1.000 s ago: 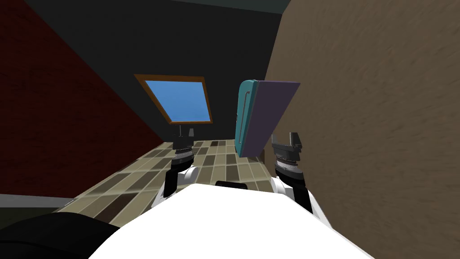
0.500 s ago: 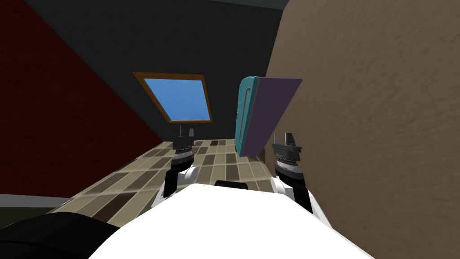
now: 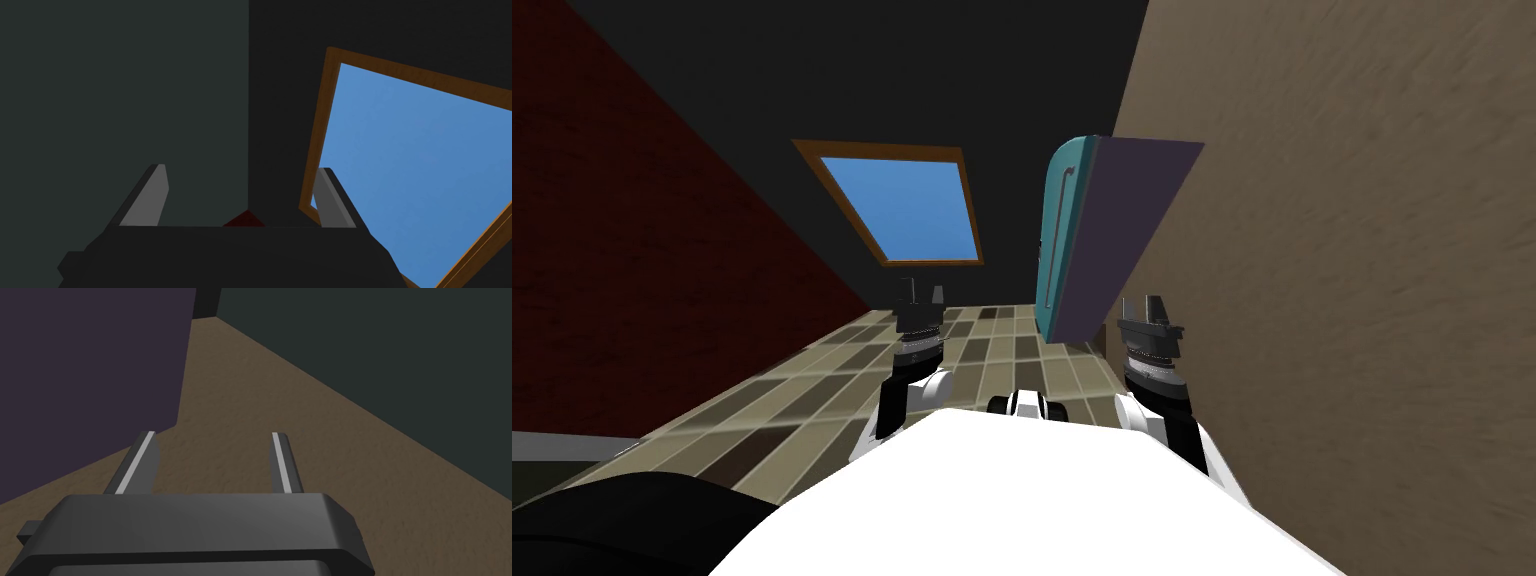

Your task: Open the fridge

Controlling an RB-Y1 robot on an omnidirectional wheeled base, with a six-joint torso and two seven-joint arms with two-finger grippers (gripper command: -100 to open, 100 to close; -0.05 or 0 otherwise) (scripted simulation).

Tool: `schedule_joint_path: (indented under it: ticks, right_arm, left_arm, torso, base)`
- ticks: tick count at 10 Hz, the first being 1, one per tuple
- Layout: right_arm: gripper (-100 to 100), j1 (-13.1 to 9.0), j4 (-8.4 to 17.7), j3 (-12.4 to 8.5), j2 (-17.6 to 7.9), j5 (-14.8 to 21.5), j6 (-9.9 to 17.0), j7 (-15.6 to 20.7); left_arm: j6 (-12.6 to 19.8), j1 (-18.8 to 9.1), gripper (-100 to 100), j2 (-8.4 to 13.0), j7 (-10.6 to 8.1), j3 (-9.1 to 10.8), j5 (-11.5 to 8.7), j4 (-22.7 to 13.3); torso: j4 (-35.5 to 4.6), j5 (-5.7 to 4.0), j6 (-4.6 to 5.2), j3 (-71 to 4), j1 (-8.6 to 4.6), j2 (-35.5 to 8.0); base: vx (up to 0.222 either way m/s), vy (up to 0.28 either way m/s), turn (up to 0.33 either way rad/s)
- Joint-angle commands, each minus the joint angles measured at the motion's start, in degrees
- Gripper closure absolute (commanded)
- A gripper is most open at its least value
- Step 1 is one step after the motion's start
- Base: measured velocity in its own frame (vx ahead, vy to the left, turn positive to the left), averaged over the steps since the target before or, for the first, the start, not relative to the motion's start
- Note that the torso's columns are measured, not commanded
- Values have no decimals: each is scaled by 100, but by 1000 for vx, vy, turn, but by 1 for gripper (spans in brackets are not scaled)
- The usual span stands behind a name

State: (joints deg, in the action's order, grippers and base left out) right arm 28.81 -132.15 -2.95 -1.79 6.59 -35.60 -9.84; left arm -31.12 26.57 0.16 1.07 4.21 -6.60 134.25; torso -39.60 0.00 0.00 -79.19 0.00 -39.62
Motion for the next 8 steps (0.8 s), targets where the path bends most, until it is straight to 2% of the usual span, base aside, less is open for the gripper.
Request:
schedule_joint_path:
  ticks: [1,5,6,8]
  right_arm:
    - [-100,238,126,-342,-285,-64,-74,146]
    - [-100,834,402,-1080,-586,-222,-266,506]
    - [-100,834,402,-1149,-586,-222,-266,506]
    - [-100,1211,592,-1568,-710,-332,-401,758]
  left_arm:
    - [0,1,0,0,0,0,0,-2]
    - [0,2,0,-1,0,0,0,-2]
    - [0,2,0,-1,0,0,0,-2]
    - [0,1,0,-1,0,0,0,-3]
  torso:
    - [-187,0,0,-399,0,-184]
    - [-267,1,0,-540,3,-263]
    - [-268,1,0,-539,4,-265]
    - [-272,0,0,-530,-1,-280]
  base:
    - [78,21,62]
    - [112,29,70]
    - [91,24,25]
    - [96,26,98]
